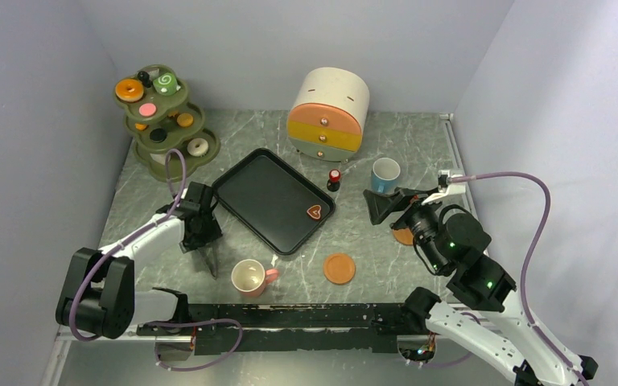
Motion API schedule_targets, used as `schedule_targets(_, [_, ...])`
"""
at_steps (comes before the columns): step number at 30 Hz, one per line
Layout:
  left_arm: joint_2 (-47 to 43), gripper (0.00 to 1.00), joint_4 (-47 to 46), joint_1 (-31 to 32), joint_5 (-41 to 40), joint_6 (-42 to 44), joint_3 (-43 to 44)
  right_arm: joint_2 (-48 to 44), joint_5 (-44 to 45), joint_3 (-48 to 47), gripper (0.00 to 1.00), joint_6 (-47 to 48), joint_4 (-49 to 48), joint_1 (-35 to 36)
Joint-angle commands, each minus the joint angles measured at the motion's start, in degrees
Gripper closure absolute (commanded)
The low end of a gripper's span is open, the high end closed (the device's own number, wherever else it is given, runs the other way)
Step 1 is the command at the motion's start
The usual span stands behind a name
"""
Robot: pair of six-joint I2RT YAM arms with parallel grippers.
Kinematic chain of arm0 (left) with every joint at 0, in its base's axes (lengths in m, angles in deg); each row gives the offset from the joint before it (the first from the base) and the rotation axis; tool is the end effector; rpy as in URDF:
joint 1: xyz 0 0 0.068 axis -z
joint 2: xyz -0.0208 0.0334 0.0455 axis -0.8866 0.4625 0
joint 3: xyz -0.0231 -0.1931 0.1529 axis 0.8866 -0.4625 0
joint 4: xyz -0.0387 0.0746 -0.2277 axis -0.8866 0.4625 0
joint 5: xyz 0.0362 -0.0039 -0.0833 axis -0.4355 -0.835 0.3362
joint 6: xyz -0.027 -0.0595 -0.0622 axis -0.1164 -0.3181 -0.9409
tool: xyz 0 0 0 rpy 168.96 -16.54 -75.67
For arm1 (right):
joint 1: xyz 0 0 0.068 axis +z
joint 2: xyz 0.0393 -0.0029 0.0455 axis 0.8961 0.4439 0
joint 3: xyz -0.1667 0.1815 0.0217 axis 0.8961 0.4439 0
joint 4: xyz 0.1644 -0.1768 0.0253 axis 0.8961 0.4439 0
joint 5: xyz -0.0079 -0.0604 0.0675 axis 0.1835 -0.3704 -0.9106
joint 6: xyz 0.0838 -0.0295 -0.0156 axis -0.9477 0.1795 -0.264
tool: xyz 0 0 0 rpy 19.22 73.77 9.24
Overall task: Serve the afternoon tea
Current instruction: Adjust the clamp at the center of the board.
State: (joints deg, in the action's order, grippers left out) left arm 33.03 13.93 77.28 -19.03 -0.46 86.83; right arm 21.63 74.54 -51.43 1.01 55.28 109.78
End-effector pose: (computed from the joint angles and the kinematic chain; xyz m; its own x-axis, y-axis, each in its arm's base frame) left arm 0.2140 -0.0330 0.1033 -0.7892 -0.4325 -0.4361 -0.4719 0.8814 -0.0201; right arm 0.1234 0.0807 0.3551 -0.1620 0.3609 -0.9184 -0.3365 0.8547 0.3952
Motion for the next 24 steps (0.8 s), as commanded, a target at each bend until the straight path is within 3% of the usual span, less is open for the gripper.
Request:
schedule_targets(1, [-0.10,0.33,-2.37,-0.33,-0.74,-0.34,-1.03,-0.07,0.23,-0.96,0.04,0.35,-0.43,-0.25])
schedule_targets(6, [1.54,0.39,-2.06,-0.33,0.00,-0.45,-0.23,0.01,-0.51,-0.91,0.05,0.18,-0.76,-0.30])
schedule_targets(16, [-5.32,0.40,10.49,-0.33,-0.50,-1.77,10.71,0.74,-0.30,-0.93,0.04,0.85,-1.09,-0.25])
schedule_targets(24, [-8.56,0.43,19.76,-0.33,-4.59,-8.24,18.26,1.49,-0.37,-0.51,0.04,0.77,-1.54,-0.25])
